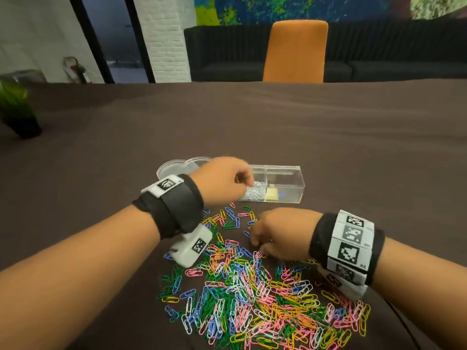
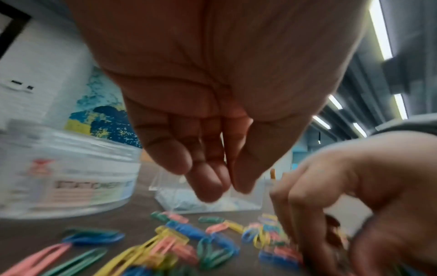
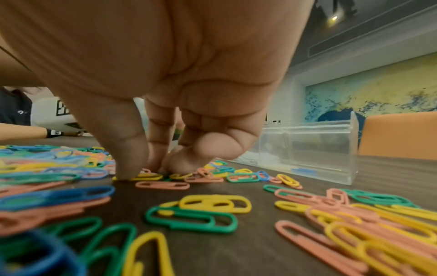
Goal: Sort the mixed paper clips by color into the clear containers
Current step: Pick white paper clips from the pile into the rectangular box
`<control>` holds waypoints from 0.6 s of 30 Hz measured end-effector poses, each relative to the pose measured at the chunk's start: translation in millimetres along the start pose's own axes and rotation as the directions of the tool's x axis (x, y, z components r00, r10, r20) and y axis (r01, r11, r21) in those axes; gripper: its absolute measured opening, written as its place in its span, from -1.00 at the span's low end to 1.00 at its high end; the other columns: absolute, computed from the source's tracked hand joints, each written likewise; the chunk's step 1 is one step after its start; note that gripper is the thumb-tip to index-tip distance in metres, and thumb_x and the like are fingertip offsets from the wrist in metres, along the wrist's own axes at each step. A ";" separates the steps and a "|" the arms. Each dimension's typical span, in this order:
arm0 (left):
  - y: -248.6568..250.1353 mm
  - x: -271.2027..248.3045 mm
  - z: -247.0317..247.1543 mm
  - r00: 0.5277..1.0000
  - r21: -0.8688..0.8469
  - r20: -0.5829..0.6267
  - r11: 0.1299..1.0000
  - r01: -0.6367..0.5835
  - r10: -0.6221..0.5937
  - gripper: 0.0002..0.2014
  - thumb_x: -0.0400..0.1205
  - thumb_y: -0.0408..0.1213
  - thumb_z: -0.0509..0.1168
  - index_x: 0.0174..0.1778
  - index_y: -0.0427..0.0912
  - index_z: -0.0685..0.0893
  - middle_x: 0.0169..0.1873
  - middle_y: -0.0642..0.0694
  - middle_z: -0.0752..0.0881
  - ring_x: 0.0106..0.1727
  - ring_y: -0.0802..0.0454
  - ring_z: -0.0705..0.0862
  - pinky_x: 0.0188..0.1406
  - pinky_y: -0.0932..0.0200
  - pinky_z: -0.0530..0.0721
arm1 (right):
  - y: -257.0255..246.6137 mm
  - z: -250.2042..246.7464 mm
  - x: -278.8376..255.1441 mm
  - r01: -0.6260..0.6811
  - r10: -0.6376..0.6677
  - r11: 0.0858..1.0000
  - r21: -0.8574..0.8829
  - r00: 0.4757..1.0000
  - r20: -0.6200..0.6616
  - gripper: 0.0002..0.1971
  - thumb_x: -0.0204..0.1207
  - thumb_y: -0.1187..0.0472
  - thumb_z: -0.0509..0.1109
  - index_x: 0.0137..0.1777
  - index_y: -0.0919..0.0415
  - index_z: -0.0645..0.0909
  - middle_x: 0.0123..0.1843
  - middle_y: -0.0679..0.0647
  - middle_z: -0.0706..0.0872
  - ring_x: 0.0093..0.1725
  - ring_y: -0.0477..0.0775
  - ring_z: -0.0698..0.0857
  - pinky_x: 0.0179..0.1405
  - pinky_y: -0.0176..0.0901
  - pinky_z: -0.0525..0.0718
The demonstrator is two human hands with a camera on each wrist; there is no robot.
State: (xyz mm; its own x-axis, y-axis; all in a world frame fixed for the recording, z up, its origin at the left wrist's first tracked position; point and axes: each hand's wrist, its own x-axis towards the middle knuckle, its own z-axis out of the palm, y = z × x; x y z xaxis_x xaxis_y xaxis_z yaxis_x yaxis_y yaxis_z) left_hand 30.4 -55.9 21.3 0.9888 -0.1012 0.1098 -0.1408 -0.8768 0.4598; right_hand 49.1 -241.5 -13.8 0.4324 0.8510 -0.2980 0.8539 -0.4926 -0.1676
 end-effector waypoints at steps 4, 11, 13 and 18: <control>-19.2 -34.3 4.8 0.939 0.310 0.336 0.950 -0.039 -0.071 -0.94 0.56 -0.21 0.38 -0.12 0.02 0.75 -0.21 0.15 0.76 -0.18 0.21 0.67 -0.09 0.24 0.63 | -1.0 6.6 4.8 0.028 -0.029 0.998 -0.047 1.000 -0.007 -0.92 0.54 0.18 0.33 -0.06 -0.02 0.62 0.00 -0.01 0.65 -0.04 0.09 0.64 -0.07 -0.05 0.66; -48.4 -64.3 5.2 0.909 0.289 0.378 0.955 0.063 -0.174 -0.79 0.47 -0.03 0.55 -0.02 0.07 0.75 -0.16 0.14 0.74 -0.17 0.23 0.69 -0.07 0.20 0.69 | -2.0 5.8 -2.6 0.009 -0.009 1.000 -0.008 0.993 -0.119 -0.94 0.56 0.18 0.26 -0.14 0.03 0.51 -0.19 -0.05 0.65 -0.20 0.04 0.58 -0.30 -0.17 0.49; -51.8 -66.9 3.4 0.909 0.317 0.377 0.947 0.055 -0.179 -0.79 0.47 -0.02 0.54 -0.05 0.07 0.73 -0.16 0.13 0.73 -0.16 0.20 0.69 -0.08 0.20 0.67 | -0.8 4.3 -4.5 -0.003 0.006 1.000 0.024 0.992 -0.127 -0.96 0.52 0.20 0.29 -0.12 0.03 0.51 -0.23 -0.08 0.63 -0.23 0.00 0.56 -0.31 -0.19 0.49; -52.0 -68.5 -1.9 0.920 0.387 0.347 0.921 0.038 -0.183 -0.84 0.49 0.01 0.50 -0.11 0.07 0.75 -0.20 0.13 0.73 -0.17 0.20 0.68 -0.14 0.19 0.66 | 3.3 4.2 -6.4 -0.053 0.066 0.995 0.083 0.984 -0.167 -0.87 0.50 0.22 0.32 -0.06 -0.02 0.45 -0.24 -0.11 0.62 -0.27 -0.04 0.56 -0.39 -0.27 0.40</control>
State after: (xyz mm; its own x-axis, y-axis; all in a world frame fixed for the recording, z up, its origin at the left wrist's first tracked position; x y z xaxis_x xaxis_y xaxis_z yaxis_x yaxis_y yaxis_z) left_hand -30.1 -2.5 -8.5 0.9527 -0.0952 -0.2888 -0.0729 -0.9935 0.0871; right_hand 47.9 -249.2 -16.3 0.5301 0.8350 -0.1476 0.8031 -0.5502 -0.2287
